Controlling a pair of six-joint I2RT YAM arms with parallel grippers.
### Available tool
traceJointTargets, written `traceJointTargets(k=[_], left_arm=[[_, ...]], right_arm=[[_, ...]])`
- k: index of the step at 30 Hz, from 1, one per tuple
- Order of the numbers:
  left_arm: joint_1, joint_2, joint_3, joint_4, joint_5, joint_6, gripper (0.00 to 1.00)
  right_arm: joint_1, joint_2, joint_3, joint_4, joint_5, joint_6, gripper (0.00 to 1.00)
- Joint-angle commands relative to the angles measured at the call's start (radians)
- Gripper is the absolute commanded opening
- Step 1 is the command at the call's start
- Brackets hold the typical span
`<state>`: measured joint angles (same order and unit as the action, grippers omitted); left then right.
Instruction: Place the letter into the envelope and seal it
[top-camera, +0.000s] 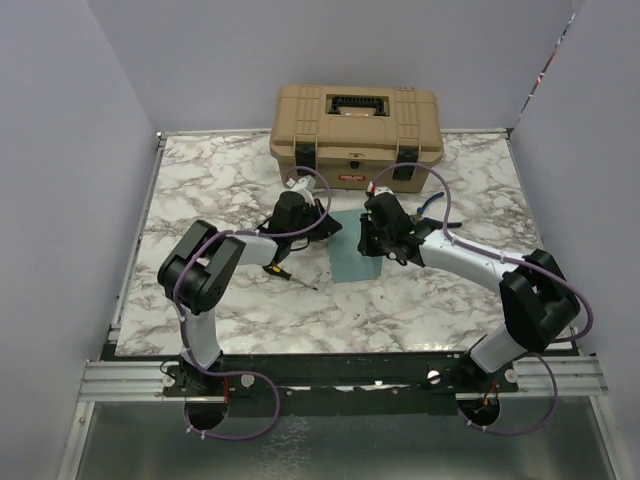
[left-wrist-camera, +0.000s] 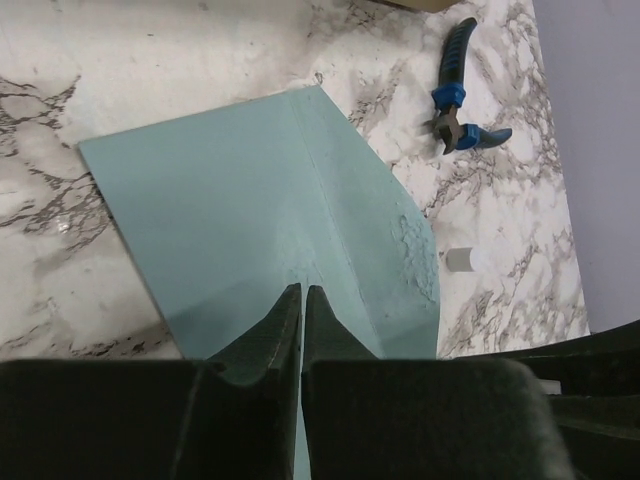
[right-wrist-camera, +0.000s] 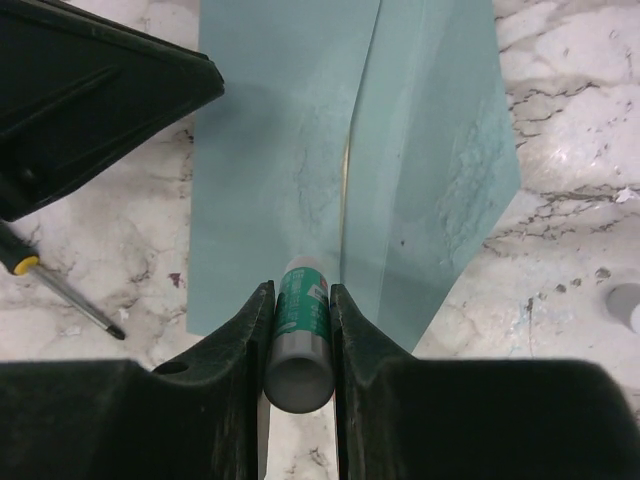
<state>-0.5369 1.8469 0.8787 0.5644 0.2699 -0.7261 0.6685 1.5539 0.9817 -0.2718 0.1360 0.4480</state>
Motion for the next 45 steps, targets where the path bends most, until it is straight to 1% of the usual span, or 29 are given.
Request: traceJointTargets(k=[1,4,9,15,17,20,22,28,36,41,45], left_arm=[[-0.003,0.057,0.043,0.101,0.057,-0.006,0.01],[-0.002,0.09,0.05,0.1,0.051,0.007,0.0],[-0.003,0.122,0.024,0.1,0.037,-0.007,0.0],[-0.003,0.143,0.012,0.075,0.012,-0.017,0.0],[-0.003,0.152,0.019,0.042,0.004,-0.009,0.0],[-0.002,0.171,0.049,-0.052,-0.015,0.024,0.0],[-0.002,0.178,0.061,-0.099,-0.027,0.04,0.0],[-0.002,0.173,0.068,-0.173,-0.054,0.067,0.0],[-0.001,0.17,0.077,-0.214,-0.065,0.095,0.0],[-0.001,0.177,0.08,-0.214,-0.065,0.105,0.0],[0.0,0.182,0.083,-0.214,-0.073,0.111,0.0]], right_arm=[[0.008,0.031,0.033,0.053,0.091,-0.084,0.01],[0.007,0.072,0.049,0.066,0.101,-0.136,0.01],[0.009,0.122,0.038,0.142,0.042,-0.216,0.01],[0.011,0.153,0.049,0.16,-0.015,-0.282,0.01],[0.011,0.16,0.051,0.164,-0.05,-0.304,0.01],[0.011,0.172,0.051,0.17,-0.088,-0.318,0.01],[0.01,0.182,0.049,0.171,-0.06,-0.321,0.01],[0.011,0.224,0.041,0.203,0.022,-0.363,0.01],[0.009,0.278,0.061,0.262,0.196,-0.417,0.0],[0.003,0.302,0.101,0.263,0.179,-0.421,0.0],[-0.001,0.334,0.132,0.263,0.135,-0.432,0.0]])
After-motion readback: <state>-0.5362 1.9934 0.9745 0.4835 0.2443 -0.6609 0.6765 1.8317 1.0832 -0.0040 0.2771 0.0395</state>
